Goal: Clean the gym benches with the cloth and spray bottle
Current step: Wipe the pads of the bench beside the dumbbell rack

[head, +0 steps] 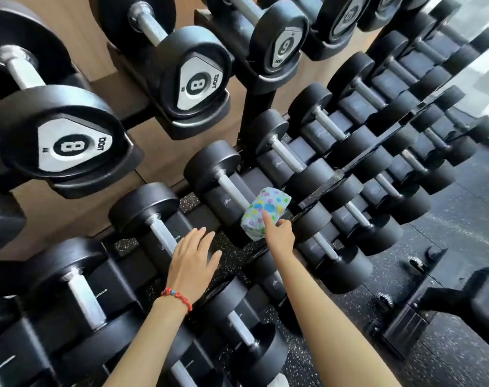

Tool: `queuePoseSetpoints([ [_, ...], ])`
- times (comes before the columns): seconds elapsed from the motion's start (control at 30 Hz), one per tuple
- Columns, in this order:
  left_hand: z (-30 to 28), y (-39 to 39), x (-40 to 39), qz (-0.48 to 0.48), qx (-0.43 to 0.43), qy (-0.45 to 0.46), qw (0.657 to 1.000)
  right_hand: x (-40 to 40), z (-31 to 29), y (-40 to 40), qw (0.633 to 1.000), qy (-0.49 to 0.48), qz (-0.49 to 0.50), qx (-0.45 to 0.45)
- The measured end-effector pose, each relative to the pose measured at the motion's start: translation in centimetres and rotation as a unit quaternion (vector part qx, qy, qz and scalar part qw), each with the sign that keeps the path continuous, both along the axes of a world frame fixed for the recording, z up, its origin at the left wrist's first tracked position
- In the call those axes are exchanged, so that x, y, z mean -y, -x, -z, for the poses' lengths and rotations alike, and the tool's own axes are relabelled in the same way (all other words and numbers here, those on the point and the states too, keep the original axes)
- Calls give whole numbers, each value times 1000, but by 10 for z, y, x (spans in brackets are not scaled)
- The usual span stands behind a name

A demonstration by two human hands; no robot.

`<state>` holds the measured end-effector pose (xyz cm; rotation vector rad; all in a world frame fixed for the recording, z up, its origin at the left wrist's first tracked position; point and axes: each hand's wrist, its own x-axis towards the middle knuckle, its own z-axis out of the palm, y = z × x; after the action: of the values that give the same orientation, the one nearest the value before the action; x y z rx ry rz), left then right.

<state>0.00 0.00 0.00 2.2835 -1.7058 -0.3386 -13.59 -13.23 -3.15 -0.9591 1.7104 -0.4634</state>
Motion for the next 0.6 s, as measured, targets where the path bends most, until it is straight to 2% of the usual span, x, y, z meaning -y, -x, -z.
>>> queuePoseSetpoints([
  [0.17, 7, -8, 0, 3, -3, -2, 1000, 10, 3, -18, 994, -27, 99, 26],
  [0.3, 12, -9, 1, 7, -7, 4, 1000, 11, 5, -23, 993, 2, 120, -14],
  [0.4, 15, -6, 1, 6, -15, 6, 1000, 10, 8, -25, 991, 15, 134, 7],
  [0.47, 16, -3, 1, 7, -23, 1, 1000, 10, 10, -23, 987, 1, 153, 48],
  [0.6, 16, 0, 1, 14, -29, -2, 999, 4, 15, -11, 968, -27, 167, 185],
])
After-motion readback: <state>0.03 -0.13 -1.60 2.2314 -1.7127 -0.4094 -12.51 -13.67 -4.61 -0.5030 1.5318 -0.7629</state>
